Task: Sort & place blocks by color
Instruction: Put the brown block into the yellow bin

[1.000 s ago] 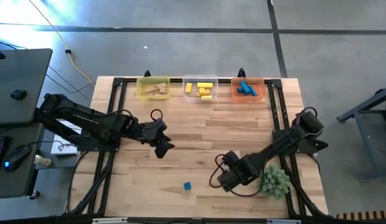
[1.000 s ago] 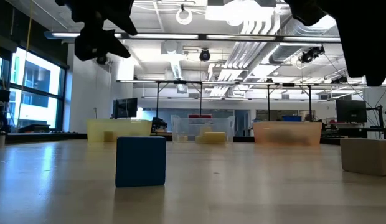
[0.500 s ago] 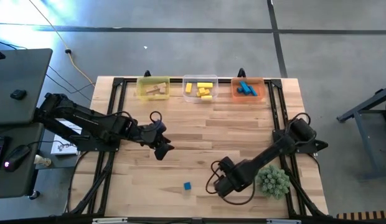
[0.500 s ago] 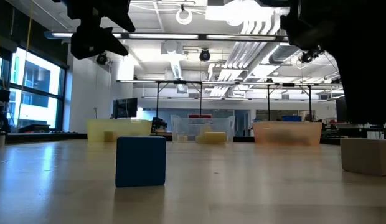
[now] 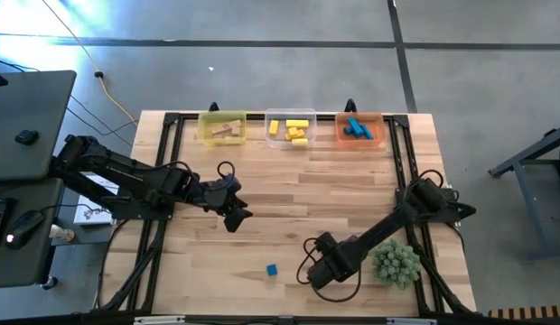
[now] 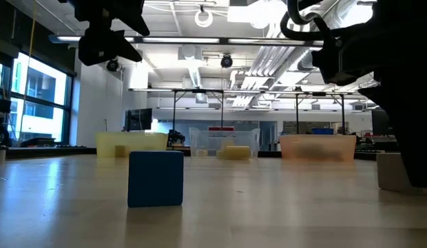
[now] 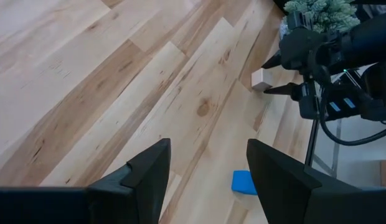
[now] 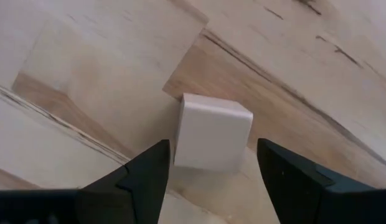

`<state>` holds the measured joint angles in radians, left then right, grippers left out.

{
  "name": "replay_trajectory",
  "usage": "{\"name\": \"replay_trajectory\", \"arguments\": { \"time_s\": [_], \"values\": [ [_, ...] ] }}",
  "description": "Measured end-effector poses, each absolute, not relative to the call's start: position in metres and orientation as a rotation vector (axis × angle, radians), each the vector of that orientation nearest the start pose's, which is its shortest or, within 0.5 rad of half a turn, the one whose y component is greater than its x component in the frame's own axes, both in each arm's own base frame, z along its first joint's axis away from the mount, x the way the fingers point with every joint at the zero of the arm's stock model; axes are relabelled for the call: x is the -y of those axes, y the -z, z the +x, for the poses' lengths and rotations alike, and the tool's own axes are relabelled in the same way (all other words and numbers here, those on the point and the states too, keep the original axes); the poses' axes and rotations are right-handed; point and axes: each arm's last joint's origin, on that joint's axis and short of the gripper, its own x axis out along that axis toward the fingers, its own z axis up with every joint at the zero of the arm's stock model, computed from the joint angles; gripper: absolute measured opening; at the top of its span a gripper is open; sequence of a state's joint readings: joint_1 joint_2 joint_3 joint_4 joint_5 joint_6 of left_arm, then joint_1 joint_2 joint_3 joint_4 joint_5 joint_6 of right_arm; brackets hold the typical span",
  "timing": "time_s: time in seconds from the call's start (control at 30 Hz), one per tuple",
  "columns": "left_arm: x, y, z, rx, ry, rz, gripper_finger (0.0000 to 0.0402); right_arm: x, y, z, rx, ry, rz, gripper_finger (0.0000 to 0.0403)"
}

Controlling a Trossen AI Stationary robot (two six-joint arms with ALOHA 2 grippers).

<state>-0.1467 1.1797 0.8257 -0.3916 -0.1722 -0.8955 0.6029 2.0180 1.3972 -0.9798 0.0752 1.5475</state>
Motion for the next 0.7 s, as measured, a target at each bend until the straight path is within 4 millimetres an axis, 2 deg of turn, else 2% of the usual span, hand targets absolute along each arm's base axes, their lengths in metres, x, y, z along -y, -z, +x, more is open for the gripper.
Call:
{"name": "replay_trajectory", "arguments": {
  "time_s": [0.1, 0.33, 0.7],
  "values": [
    [0.0303, -0.2536, 0.2388, -0.669, -0.349, -0.735, 0.0202, -0.2056, -0.1503, 0.3027, -1.386, 0.78, 0.679, 0.0211],
    [0.0303, -0.2536, 0.2388, -0.67, -0.346, -0.728, 0.0202, -0.2055, -0.1503, 0.3034, -1.369, 0.779, 0.672, 0.0139],
    [0.0303, -0.2535, 0.2388, -0.673, -0.339, -0.71, 0.0202, -0.2056, -0.1505, 0.3041, -1.376, 0.749, 0.648, 0.011]
  ]
}}
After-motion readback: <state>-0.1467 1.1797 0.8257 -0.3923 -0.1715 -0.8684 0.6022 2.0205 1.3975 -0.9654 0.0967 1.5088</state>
